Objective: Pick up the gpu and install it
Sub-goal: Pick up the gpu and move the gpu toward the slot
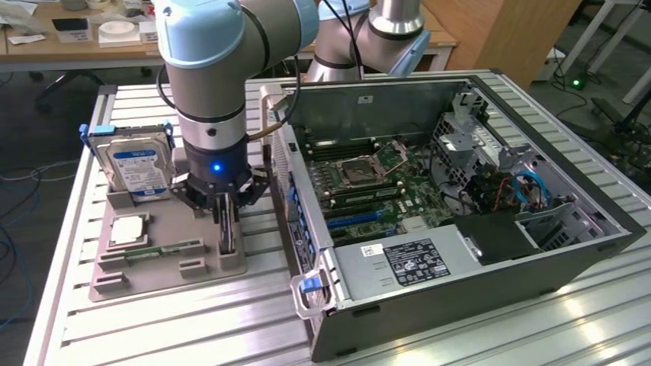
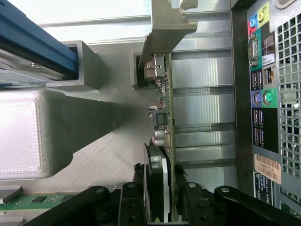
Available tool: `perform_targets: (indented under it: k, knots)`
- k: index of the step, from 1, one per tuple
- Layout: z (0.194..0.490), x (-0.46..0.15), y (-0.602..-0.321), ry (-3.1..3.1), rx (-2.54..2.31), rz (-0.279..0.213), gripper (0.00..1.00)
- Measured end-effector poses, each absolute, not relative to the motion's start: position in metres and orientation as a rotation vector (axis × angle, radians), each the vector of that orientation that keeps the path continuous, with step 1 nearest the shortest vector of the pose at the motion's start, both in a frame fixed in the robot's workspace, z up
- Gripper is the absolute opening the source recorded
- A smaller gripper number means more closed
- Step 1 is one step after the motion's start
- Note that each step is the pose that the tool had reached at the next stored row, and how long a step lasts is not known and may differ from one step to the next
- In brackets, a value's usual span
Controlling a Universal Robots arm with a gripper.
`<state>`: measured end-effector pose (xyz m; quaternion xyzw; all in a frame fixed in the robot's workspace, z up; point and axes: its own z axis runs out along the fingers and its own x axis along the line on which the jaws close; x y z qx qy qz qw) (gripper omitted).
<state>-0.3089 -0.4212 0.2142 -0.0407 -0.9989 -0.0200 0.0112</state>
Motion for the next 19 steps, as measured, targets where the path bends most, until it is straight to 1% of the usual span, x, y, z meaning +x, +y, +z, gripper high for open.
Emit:
perform_targets:
  k: [4, 6, 7, 19]
  knots:
    - [0.2141, -0.3089, -0.4212, -3.116, -0.127, -0.062, 0.37]
    - [0.2142, -0.3089, -0.4212, -3.116, -0.127, -0.062, 0.35]
    - [0.2142, -0.3089, -0.4212, -3.116, -0.127, -0.062, 0.29]
    - [0.2141, -0.3089, -0.4212, -3.116, -0.127, -0.062, 0.28]
